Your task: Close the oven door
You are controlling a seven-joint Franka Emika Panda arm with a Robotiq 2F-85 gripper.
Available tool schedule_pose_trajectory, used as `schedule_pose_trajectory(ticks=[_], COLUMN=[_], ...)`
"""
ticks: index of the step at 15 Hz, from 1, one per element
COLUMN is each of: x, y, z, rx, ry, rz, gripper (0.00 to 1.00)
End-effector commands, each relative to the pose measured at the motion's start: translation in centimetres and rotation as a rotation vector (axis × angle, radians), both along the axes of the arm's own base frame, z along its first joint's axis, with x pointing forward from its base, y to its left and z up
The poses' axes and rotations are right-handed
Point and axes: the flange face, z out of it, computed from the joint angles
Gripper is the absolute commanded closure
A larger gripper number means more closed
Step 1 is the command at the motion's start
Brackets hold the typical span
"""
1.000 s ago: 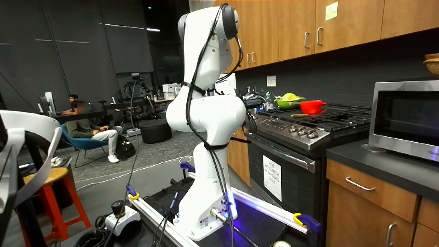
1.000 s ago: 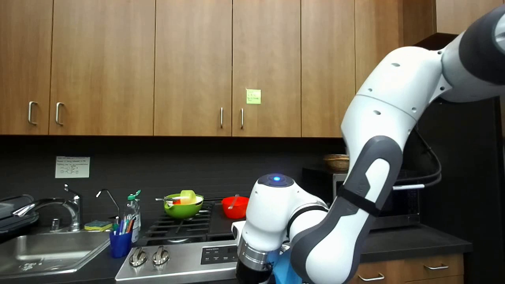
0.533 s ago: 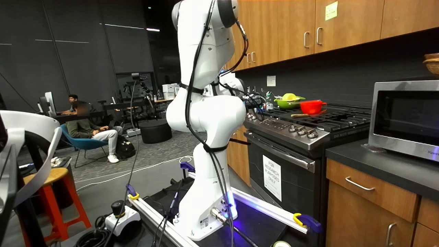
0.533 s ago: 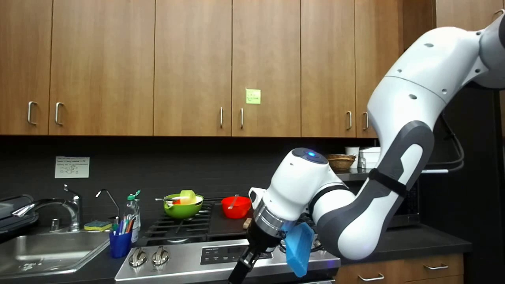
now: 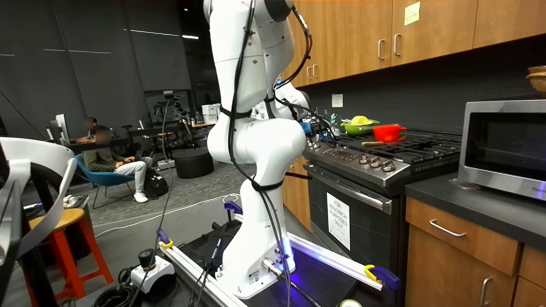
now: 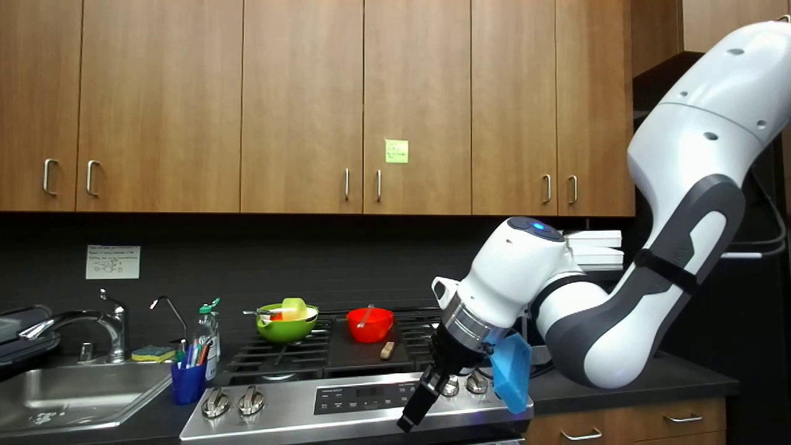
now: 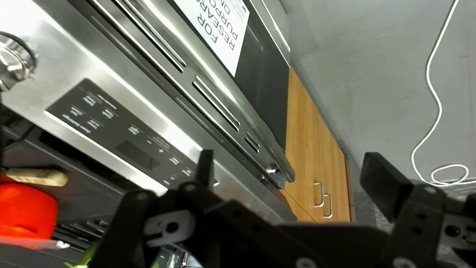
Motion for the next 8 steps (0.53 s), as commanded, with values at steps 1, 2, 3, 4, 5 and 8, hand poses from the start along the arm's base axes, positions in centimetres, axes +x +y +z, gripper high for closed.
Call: schedule_pose_trajectory(ticks=[1, 2, 3, 4, 5, 8], x=[-3.3, -3.9, -4.4, -4.9, -5.5, -6.8], y=[-2.0, -2.2, -2.5, -2.7, -2.8, -3.4], z=[1.0, 1.1, 1.4, 1.8, 2.2, 3.8], rx=[-0.075, -0.099, -0.133, -0.16, -0.18, -0.236], ry=[0.018, 0.029, 0.03, 0.028, 0.023, -0.009], rz=[-0.018, -0.022, -0.03, -0.031, -0.033, -0.041], gripper=[0.0, 0.0, 0.0, 0.0, 0.0, 0.0])
